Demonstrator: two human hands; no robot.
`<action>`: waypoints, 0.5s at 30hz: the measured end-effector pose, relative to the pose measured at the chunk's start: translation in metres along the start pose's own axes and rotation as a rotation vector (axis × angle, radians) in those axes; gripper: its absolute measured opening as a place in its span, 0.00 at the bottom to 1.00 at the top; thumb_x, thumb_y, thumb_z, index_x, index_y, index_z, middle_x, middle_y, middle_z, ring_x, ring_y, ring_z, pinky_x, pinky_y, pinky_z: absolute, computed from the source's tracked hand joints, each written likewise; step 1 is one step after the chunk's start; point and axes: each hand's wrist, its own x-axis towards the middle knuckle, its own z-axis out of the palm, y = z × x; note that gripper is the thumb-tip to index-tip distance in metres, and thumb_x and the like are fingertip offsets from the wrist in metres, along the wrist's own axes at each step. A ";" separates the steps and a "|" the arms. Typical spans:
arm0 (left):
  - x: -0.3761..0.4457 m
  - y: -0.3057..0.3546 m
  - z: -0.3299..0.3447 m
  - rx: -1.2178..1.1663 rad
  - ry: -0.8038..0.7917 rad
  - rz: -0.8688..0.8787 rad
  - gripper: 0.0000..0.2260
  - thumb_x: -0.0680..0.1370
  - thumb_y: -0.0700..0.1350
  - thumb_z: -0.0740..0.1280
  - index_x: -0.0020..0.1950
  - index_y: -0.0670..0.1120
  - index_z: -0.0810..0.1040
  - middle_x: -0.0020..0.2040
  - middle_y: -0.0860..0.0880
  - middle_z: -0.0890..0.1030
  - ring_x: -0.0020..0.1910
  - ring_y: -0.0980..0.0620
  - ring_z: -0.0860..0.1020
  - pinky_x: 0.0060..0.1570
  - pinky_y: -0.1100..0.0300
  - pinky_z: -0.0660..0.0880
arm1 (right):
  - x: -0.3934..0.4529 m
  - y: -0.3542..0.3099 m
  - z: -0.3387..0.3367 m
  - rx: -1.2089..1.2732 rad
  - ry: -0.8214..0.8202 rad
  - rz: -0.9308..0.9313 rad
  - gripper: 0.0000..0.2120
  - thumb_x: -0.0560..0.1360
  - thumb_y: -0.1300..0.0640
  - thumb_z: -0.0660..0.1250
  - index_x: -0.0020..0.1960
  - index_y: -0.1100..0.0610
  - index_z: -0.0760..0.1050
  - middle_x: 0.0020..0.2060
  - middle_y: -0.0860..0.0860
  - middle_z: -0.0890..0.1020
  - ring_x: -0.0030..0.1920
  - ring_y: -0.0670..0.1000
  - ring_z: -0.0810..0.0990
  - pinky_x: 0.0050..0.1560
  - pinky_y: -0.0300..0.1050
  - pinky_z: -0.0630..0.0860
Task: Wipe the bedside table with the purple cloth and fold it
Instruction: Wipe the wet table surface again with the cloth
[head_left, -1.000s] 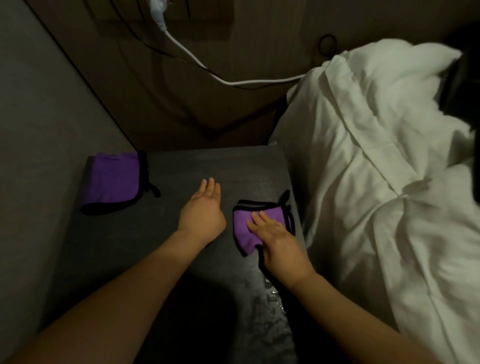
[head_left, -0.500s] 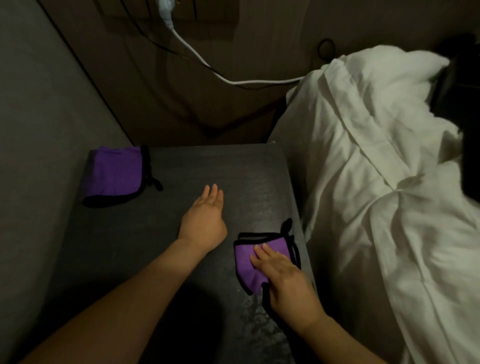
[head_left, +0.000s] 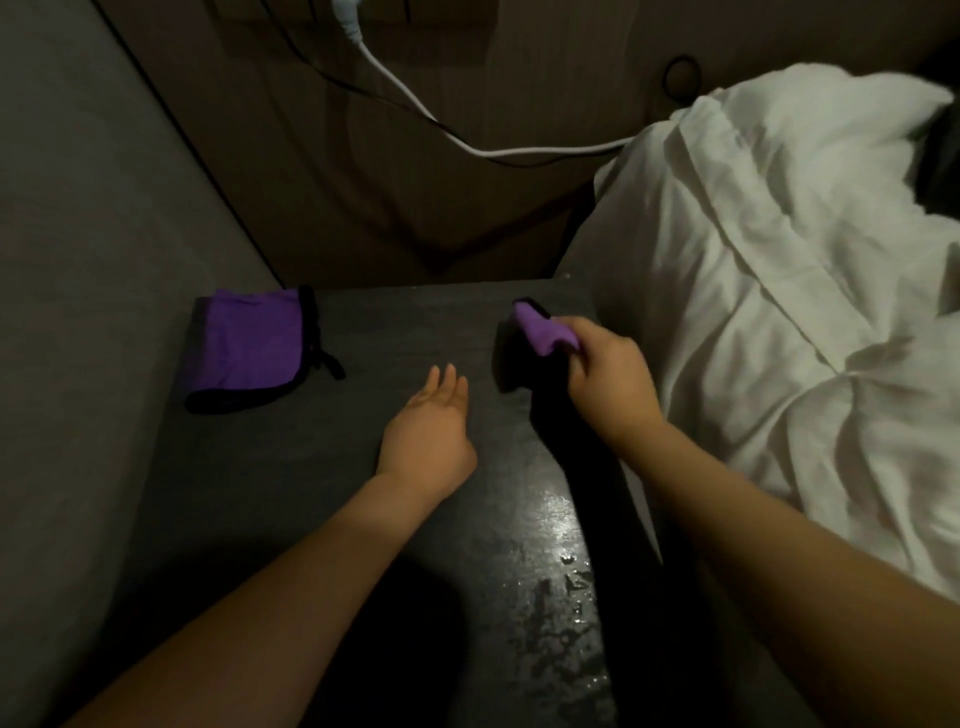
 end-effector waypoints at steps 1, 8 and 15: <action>-0.001 0.000 0.000 -0.001 0.006 0.001 0.30 0.74 0.36 0.56 0.75 0.42 0.49 0.77 0.45 0.49 0.77 0.51 0.47 0.73 0.63 0.47 | 0.011 0.004 0.004 -0.032 -0.036 -0.004 0.16 0.74 0.64 0.60 0.61 0.60 0.73 0.56 0.60 0.79 0.55 0.58 0.78 0.56 0.44 0.70; 0.000 -0.003 0.001 0.007 0.035 0.007 0.31 0.73 0.36 0.57 0.75 0.43 0.51 0.78 0.46 0.50 0.77 0.51 0.48 0.73 0.64 0.47 | 0.014 0.033 0.037 -0.145 -0.266 -0.008 0.21 0.75 0.66 0.60 0.67 0.59 0.66 0.70 0.56 0.64 0.71 0.53 0.60 0.69 0.47 0.59; -0.001 -0.002 -0.003 -0.020 -0.003 -0.004 0.31 0.73 0.35 0.57 0.75 0.43 0.50 0.78 0.47 0.49 0.77 0.52 0.47 0.72 0.65 0.47 | -0.047 0.047 0.028 -0.129 -0.196 -0.069 0.22 0.67 0.68 0.63 0.61 0.62 0.73 0.63 0.61 0.74 0.65 0.60 0.70 0.63 0.55 0.65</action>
